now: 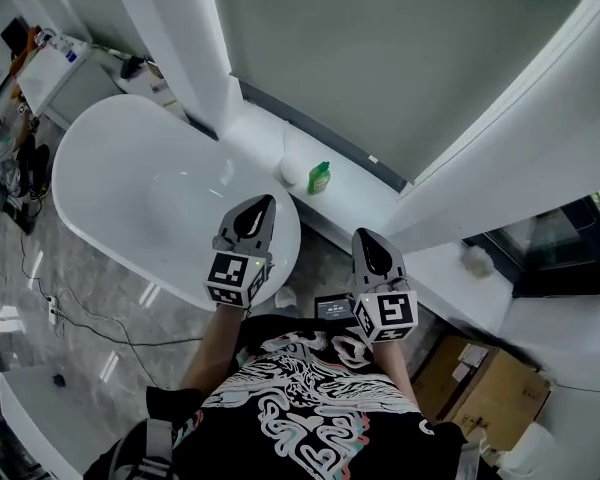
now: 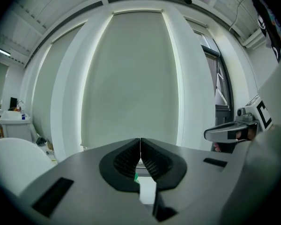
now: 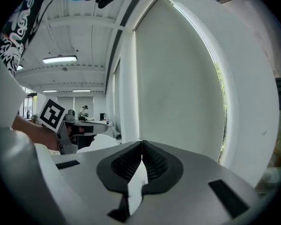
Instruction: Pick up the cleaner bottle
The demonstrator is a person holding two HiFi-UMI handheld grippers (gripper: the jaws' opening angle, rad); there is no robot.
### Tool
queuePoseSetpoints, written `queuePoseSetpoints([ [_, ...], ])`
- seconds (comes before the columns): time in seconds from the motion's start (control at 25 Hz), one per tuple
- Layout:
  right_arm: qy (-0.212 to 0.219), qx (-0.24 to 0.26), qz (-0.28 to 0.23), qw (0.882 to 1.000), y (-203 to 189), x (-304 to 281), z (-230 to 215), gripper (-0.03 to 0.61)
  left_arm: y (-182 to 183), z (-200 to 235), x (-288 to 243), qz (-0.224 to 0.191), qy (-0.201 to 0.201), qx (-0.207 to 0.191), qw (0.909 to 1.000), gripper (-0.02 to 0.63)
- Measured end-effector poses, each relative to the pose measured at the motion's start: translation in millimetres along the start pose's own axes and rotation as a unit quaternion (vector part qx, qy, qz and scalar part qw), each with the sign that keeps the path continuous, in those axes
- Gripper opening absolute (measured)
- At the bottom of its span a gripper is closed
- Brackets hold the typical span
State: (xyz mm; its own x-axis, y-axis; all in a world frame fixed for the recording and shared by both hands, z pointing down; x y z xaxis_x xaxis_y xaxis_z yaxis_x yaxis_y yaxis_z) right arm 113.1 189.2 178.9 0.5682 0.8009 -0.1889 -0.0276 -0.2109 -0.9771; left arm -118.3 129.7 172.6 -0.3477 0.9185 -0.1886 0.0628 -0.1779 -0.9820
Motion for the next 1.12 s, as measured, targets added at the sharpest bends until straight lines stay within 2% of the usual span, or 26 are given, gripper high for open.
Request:
queuePoseSetpoints([
  [0.32, -0.026, -0.001, 0.010, 1.000, -3.2, -42.0, -2.8, 0.026, -4.1, 35.2, -32.0, 0.001, -0.017, 0.003, 0.9998, 0.017],
  [0.56, -0.038, -0.005, 0.026, 0.999, -7.2, -50.6, -10.2, 0.026, -10.8, 43.1, -45.6, 0.007, -0.019, 0.008, 0.9998, 0.017],
  [1.12, -0.022, 0.004, 0.032, 0.999, -4.4, -103.6, -35.8, 0.026, -7.5, 64.2, -85.1, 0.007, -0.009, 0.004, 0.9999, 0.017],
])
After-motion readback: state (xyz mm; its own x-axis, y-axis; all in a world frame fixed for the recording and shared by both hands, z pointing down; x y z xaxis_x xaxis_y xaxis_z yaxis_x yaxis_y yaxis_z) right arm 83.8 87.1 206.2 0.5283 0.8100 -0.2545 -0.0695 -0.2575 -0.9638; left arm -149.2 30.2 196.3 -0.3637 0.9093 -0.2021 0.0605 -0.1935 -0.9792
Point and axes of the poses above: the fingertips, and each gripper's own axes: x backward along the fingers, z to its left, y out of its top, the point moved 8 cm from there along x, backward along the fingers, and after that the axes turned 10 degrees about y, right-handed, at the moved point
